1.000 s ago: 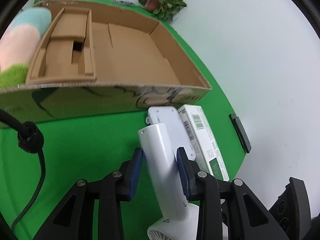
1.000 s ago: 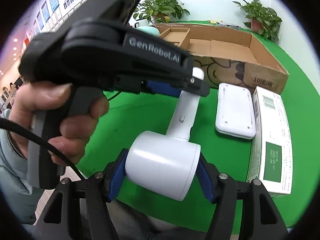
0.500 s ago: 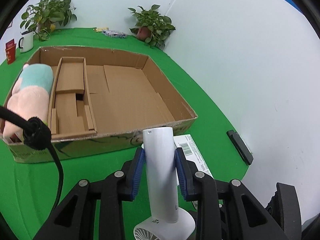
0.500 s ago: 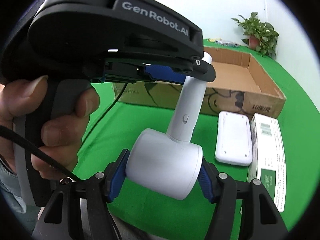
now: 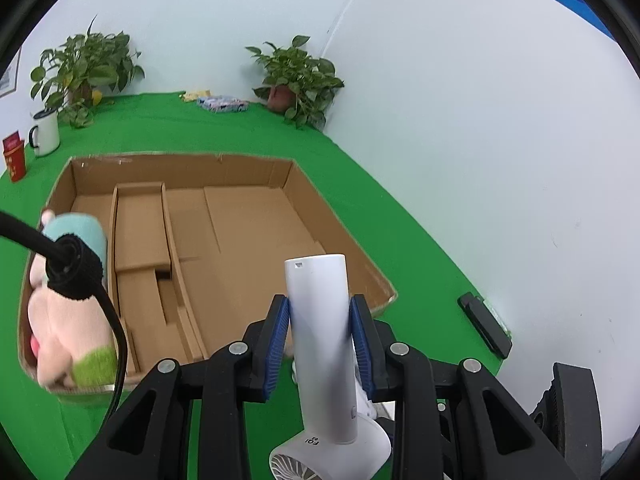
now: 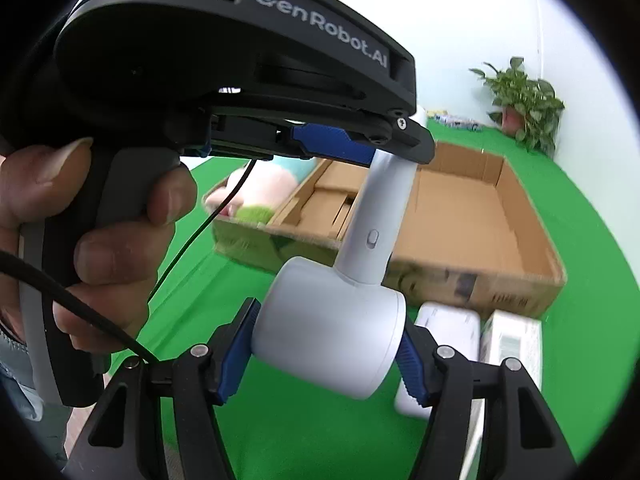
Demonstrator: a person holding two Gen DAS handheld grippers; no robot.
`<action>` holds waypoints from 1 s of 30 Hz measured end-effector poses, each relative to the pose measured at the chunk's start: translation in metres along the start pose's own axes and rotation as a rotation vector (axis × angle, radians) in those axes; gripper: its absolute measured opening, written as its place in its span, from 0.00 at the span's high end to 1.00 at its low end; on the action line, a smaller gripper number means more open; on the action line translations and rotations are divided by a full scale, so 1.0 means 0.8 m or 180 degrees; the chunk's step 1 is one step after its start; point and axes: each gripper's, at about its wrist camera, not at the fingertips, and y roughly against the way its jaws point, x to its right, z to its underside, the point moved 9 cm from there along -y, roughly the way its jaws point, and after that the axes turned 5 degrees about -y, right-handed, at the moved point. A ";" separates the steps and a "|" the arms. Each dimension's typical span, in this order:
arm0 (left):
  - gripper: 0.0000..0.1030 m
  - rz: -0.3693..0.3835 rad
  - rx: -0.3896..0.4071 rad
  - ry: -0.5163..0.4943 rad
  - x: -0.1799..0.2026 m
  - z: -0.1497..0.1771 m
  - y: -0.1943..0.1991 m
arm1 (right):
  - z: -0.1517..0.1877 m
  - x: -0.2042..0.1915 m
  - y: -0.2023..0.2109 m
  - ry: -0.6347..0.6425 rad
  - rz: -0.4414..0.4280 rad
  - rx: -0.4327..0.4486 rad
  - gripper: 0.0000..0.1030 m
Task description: Organize objects
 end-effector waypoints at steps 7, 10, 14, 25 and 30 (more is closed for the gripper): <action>0.72 -0.0001 0.0040 -0.0086 -0.007 -0.058 -0.011 | -0.036 0.014 -0.010 0.0031 0.0049 0.0082 0.39; 0.72 0.0011 -0.0001 -0.0094 -0.016 -0.081 -0.022 | -0.052 0.023 -0.021 0.0009 0.0045 0.0088 0.39; 0.72 0.0006 -0.0021 -0.0057 -0.029 -0.104 -0.036 | -0.057 0.018 -0.022 -0.0026 0.0022 0.0093 0.39; 0.72 -0.0098 -0.0276 0.0048 -0.060 -0.136 -0.123 | -0.070 0.055 -0.066 -0.0091 -0.0119 -0.0168 0.39; 0.72 -0.0081 -0.0466 0.0207 -0.085 -0.128 -0.172 | -0.062 0.069 -0.086 -0.0118 -0.0179 -0.0351 0.39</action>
